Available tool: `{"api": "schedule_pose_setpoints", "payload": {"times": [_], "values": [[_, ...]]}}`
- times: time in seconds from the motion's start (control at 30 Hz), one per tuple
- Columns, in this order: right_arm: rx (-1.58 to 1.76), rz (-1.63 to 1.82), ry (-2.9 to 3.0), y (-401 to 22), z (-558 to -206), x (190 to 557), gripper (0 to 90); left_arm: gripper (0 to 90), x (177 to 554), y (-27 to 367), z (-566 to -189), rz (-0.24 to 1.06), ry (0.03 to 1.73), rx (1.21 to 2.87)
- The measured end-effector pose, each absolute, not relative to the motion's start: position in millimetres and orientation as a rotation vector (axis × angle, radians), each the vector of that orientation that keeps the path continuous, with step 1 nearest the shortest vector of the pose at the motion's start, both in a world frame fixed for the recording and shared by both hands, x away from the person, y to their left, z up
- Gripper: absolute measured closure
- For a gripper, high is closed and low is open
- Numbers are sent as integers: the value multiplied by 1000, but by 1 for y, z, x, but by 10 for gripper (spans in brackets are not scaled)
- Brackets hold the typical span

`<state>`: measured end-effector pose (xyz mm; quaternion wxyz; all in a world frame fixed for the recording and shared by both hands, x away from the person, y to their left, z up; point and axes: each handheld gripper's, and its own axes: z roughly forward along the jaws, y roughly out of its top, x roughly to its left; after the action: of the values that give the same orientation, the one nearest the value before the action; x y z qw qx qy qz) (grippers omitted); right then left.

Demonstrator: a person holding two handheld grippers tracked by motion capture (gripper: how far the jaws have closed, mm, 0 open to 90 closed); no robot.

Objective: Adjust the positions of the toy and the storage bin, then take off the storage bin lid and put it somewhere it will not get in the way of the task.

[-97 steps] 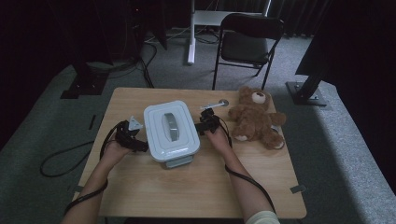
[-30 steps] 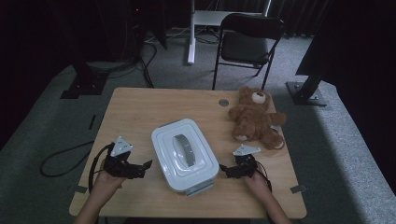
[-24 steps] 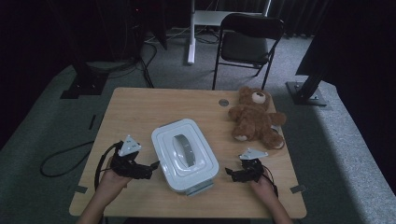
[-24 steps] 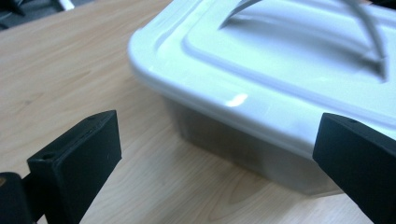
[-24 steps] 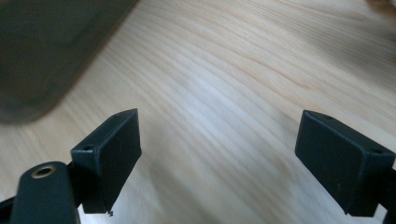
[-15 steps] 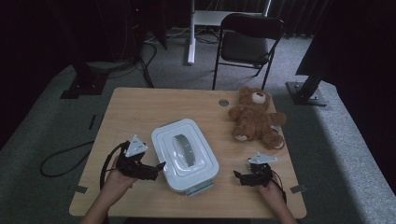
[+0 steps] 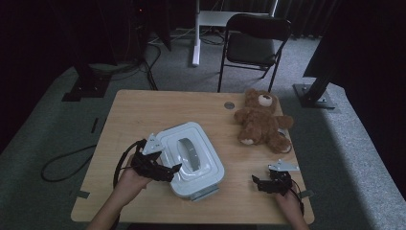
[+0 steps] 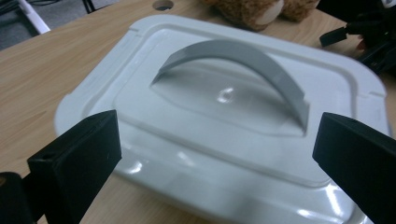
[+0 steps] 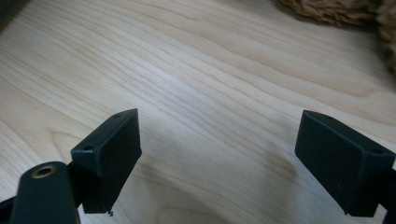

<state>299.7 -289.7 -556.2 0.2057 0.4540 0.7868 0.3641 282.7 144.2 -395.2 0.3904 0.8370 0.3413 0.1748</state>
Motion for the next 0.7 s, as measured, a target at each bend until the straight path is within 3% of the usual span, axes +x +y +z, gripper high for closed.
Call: {"api": "schedule_pose_setpoints", "payload": {"times": [0.7], "values": [[1316, 960, 2187, -291, -559, 302, 130, 19, 296, 109, -400, 378, 849, 2219]]}}
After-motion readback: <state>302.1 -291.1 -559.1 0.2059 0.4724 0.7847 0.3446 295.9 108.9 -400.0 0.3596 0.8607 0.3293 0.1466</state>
